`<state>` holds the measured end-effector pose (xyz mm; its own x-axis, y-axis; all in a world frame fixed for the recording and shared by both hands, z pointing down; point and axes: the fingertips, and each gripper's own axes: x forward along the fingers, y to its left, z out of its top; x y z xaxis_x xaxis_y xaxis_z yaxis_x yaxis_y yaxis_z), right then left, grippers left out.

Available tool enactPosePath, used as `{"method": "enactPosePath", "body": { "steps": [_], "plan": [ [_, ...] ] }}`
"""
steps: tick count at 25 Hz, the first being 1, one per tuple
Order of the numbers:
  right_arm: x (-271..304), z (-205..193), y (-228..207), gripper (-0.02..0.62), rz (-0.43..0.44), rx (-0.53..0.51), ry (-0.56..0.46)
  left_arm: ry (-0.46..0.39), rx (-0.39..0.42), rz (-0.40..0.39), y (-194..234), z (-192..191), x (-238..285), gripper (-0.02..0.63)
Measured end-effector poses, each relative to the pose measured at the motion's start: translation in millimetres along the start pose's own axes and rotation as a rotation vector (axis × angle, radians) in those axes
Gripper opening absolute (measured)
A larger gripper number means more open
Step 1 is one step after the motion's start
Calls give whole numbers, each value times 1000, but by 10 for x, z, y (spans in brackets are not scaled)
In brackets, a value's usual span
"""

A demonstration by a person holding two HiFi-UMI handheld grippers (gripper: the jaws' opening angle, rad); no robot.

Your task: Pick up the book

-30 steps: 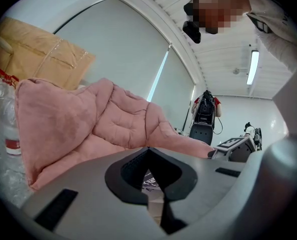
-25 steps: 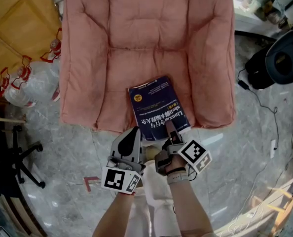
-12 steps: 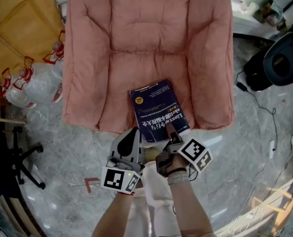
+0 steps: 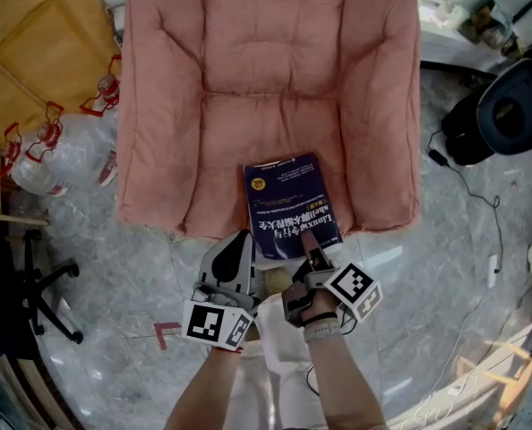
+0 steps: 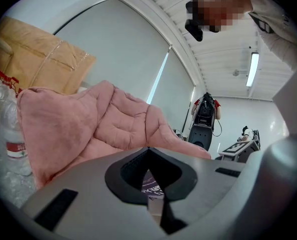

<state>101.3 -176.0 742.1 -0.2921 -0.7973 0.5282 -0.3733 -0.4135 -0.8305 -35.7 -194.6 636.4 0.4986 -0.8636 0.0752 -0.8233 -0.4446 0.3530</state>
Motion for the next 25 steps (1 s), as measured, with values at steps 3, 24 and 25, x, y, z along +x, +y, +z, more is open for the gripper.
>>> {"method": "enactPosePath", "body": {
  "steps": [3, 24, 25],
  "plan": [
    [-15, 14, 84, 176, 33, 15, -6, 1, 3, 0, 11, 25, -6, 9],
    [-51, 55, 194, 176, 109, 155, -27, -16, -2, 13, 43, 146, 3, 9],
    [-59, 63, 215, 176, 114, 155, -30, -18, 0, 13, 44, 164, 7, 9]
  ]
}}
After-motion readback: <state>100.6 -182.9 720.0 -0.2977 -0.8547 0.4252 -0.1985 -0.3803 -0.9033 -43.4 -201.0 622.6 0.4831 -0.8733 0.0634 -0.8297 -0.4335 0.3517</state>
